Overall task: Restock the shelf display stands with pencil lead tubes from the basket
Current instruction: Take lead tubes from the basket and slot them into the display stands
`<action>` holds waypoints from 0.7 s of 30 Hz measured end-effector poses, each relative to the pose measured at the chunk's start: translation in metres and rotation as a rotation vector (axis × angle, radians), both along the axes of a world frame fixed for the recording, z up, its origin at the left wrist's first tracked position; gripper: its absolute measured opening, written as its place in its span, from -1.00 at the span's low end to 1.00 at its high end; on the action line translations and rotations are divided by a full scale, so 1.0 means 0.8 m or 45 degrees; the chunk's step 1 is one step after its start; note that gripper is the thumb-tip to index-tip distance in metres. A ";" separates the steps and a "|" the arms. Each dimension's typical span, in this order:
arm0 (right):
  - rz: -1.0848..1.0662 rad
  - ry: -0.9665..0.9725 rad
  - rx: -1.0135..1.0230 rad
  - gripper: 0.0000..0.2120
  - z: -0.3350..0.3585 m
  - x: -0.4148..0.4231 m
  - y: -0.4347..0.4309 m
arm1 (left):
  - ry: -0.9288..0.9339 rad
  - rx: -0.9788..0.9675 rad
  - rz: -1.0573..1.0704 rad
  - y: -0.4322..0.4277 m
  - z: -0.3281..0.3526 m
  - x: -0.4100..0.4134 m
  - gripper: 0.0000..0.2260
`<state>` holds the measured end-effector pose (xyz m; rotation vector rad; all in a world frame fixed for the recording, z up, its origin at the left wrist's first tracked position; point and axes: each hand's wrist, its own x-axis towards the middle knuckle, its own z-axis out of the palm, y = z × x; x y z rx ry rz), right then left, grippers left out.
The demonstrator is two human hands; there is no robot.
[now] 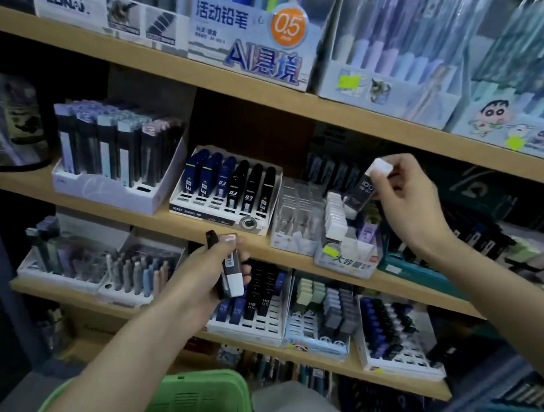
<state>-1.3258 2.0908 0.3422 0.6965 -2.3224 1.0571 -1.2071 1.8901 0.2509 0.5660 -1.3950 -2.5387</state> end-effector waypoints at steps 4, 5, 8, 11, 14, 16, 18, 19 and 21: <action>-0.037 0.018 0.147 -0.92 -0.009 -0.024 0.020 | -0.028 -0.046 -0.018 0.022 0.007 -0.010 -0.86; -0.029 0.018 0.190 -0.91 -0.012 -0.029 0.021 | -0.035 -0.036 -0.028 0.028 0.009 -0.011 -0.85; -0.016 0.021 0.344 -0.88 -0.019 -0.045 0.021 | -0.046 0.017 -0.052 0.042 0.015 -0.013 -0.83; 0.001 0.006 0.424 -0.84 -0.023 -0.056 0.019 | -0.052 -0.008 -0.073 0.050 0.016 -0.015 -0.83; 0.001 0.028 0.455 -0.88 -0.022 -0.062 0.015 | -0.102 -0.135 -0.091 0.054 0.014 -0.017 -0.83; -0.008 0.015 0.446 -0.91 -0.015 -0.067 0.014 | -0.122 -0.205 -0.100 0.056 0.012 -0.019 -0.82; 0.015 -0.033 0.444 -0.93 -0.009 -0.070 0.014 | -0.140 -0.240 -0.117 0.060 0.011 -0.021 -0.82; 0.034 -0.045 0.448 -0.92 -0.007 -0.072 0.016 | -0.152 -0.252 -0.130 0.062 0.011 -0.022 -0.81; 0.057 -0.053 0.470 -0.87 -0.006 -0.075 0.020 | -0.165 -0.269 -0.151 0.065 0.010 -0.023 -0.81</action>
